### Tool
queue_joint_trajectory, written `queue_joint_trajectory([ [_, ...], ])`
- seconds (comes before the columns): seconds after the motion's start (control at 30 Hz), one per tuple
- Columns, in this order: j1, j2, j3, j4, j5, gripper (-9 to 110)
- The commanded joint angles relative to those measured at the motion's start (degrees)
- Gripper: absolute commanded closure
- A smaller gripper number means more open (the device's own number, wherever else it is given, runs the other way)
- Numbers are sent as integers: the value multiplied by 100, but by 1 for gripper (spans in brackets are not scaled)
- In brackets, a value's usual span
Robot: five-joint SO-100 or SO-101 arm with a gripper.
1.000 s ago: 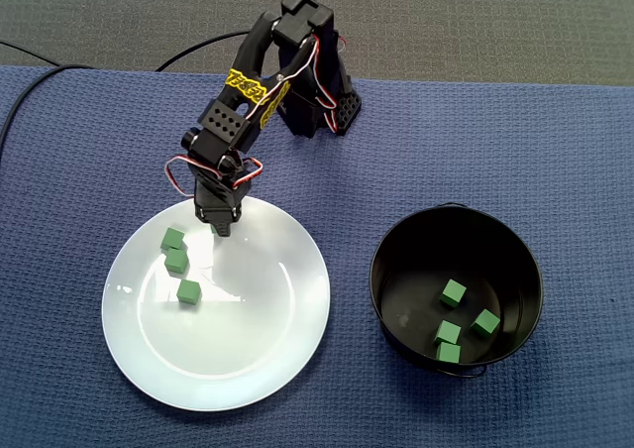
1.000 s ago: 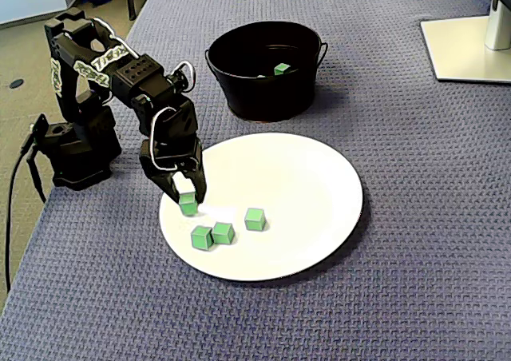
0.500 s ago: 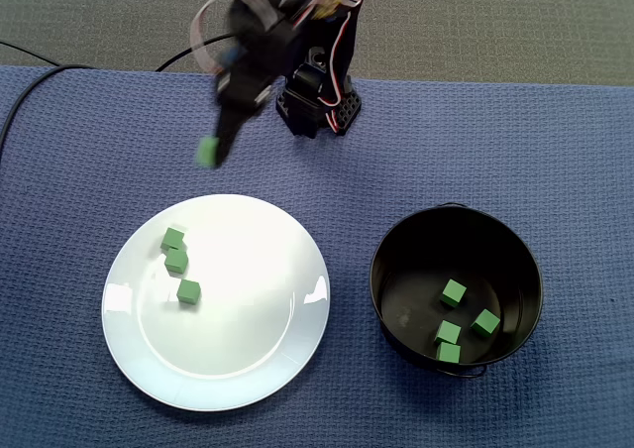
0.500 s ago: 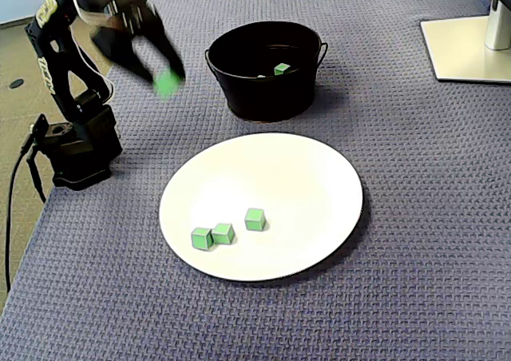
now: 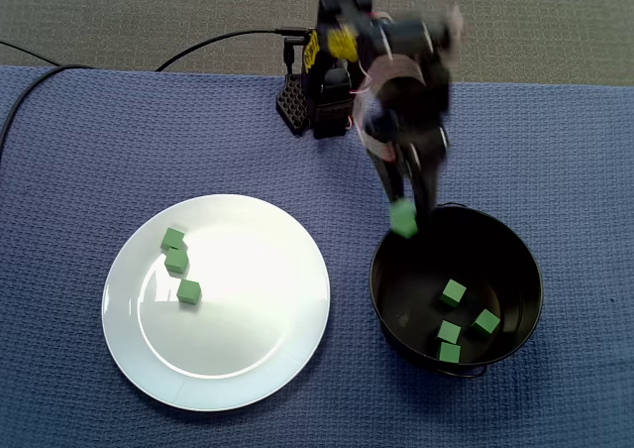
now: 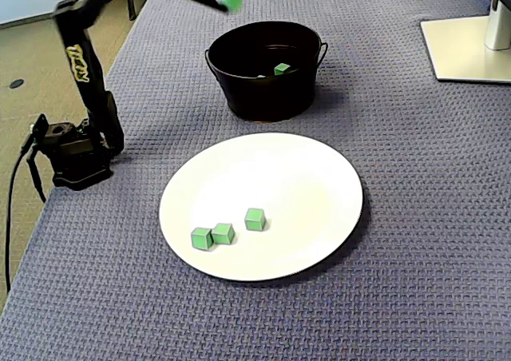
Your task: Pick up the items on the white plate and put them in the black container.
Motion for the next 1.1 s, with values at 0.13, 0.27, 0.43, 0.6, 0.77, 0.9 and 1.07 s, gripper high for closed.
queue_joint_trajectory([
  [0.13,-448,-1222,1696,-1468,-114,102],
  [0.27,-536,-1362,1986,-1714,-114,102],
  [0.43,-413,-1090,1688,-1222,-193,61],
  [0.6,79,-9,325,9,-800,59],
  [0.77,1266,1055,-1081,1494,-3120,63],
  [0.9,3041,1696,-677,1705,-5353,67],
  [1.07,4755,1608,439,835,-7453,67],
])
